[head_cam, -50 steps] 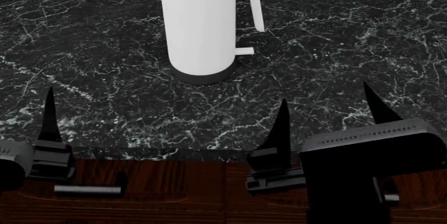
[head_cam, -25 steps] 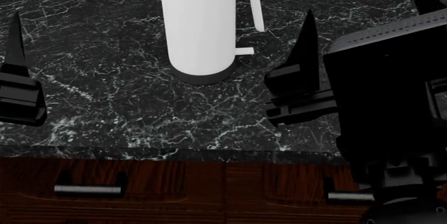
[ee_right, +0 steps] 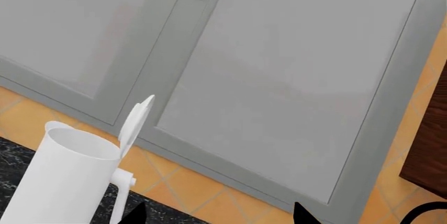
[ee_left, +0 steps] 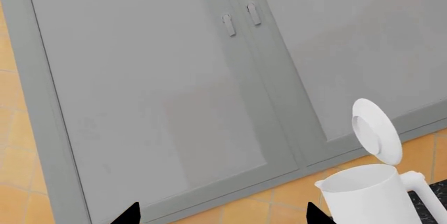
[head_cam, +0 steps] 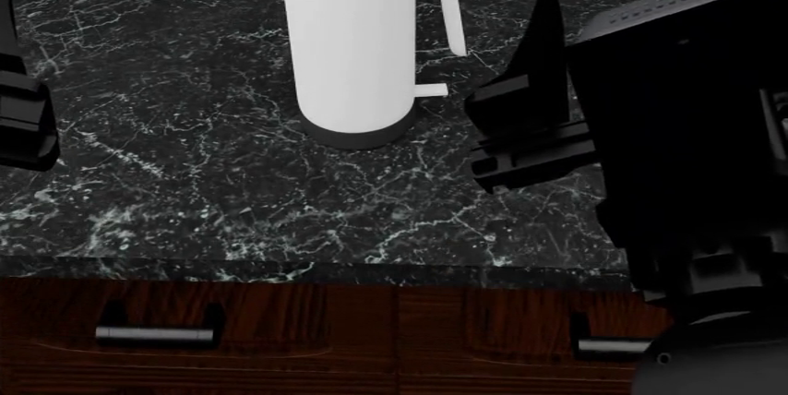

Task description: Close the lid of the electric kettle.

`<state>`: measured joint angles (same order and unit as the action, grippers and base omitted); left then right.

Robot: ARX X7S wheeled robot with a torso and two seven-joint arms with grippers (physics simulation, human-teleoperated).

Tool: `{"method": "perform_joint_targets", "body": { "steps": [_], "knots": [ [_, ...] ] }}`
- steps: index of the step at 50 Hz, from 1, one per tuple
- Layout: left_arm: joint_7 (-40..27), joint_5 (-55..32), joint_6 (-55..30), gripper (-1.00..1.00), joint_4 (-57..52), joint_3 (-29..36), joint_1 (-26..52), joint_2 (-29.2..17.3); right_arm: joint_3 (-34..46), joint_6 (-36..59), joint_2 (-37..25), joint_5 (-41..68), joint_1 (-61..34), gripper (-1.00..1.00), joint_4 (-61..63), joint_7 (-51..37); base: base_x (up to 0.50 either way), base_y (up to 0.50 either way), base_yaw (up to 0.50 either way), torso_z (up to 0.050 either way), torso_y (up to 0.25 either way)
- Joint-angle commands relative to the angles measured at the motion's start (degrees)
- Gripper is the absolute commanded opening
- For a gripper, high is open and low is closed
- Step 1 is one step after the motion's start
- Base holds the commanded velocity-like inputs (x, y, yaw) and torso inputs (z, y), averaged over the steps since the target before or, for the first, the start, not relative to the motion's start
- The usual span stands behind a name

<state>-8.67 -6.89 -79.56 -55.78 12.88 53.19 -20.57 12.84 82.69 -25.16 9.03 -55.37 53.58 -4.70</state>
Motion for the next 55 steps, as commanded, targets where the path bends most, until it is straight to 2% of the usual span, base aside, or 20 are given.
{"method": "perform_joint_targets", "body": {
  "steps": [1,20,37,55],
  "knots": [
    [2.21,-0.14,0.19,1.0,-0.55,-1.45,0.85,0.82,1.06,-0.78,0.51,-1.68,-1.21,1.0,-1.42,0.26,0.17,0.0,0.0,0.0,0.0],
    [1.97,-0.62,-3.11,1.0,-2.39,-1.99,4.17,-0.11,3.27,0.71,0.83,-1.22,-3.41,1.0,-1.21,-0.14,0.32,0.0,0.0,0.0,0.0],
    [1.1,-1.49,-4.92,1.0,-3.06,-0.96,6.23,-0.16,1.35,1.69,0.37,-0.88,-3.95,1.0,-0.1,0.12,0.31,0.0,0.0,0.0,0.0],
    [0.56,-2.28,-2.91,1.0,-2.23,-1.64,4.85,-1.16,1.61,0.43,0.4,-0.68,-3.39,1.0,-0.77,-0.27,0.32,0.0,0.0,0.0,0.001]
  ]
}}
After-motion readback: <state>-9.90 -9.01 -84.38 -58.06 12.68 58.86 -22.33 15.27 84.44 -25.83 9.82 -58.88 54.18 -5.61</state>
